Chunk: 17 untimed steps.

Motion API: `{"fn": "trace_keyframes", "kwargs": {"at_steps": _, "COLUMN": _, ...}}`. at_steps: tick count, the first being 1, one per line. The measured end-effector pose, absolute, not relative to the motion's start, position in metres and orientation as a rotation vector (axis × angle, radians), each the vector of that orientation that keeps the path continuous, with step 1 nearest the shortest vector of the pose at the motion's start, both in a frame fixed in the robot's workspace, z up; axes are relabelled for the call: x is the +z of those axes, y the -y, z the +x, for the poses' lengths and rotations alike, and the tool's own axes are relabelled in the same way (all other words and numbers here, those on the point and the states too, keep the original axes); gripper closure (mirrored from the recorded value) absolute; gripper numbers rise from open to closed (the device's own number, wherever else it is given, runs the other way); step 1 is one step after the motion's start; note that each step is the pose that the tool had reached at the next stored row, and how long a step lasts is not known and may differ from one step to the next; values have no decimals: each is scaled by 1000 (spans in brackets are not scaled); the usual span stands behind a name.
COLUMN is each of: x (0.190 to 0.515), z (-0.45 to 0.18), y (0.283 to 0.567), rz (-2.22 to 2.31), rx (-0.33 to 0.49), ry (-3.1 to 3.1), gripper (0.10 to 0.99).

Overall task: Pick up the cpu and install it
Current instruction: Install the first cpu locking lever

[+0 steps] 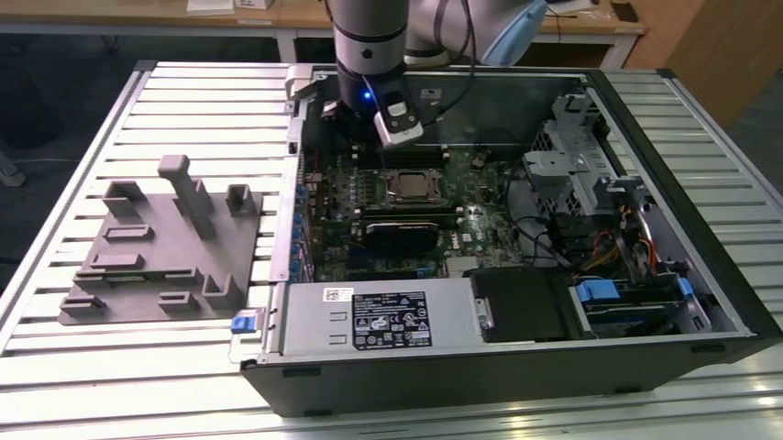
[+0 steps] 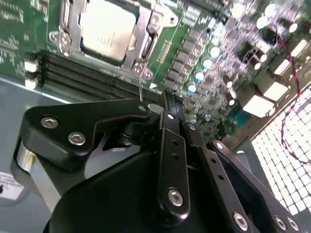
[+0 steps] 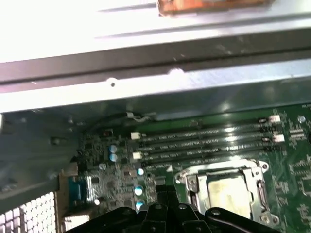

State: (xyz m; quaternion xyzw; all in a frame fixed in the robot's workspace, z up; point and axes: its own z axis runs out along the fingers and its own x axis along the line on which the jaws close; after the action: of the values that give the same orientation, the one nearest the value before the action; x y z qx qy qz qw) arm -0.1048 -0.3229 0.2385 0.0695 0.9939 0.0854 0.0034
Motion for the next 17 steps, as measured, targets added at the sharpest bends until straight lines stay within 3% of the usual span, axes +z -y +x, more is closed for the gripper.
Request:
{"fn": "trace_keyframes", "kwargs": {"at_steps": 7, "x": 238, "z": -106, "y": 324, "rz": 214, "rx": 375, "ry": -3110, "gripper": 980}}
{"fn": "trace_keyframes", "kwargs": {"at_steps": 17, "x": 238, "z": -98, "y": 324, "rz": 214, "rx": 383, "ry": -3109, "gripper": 980}}
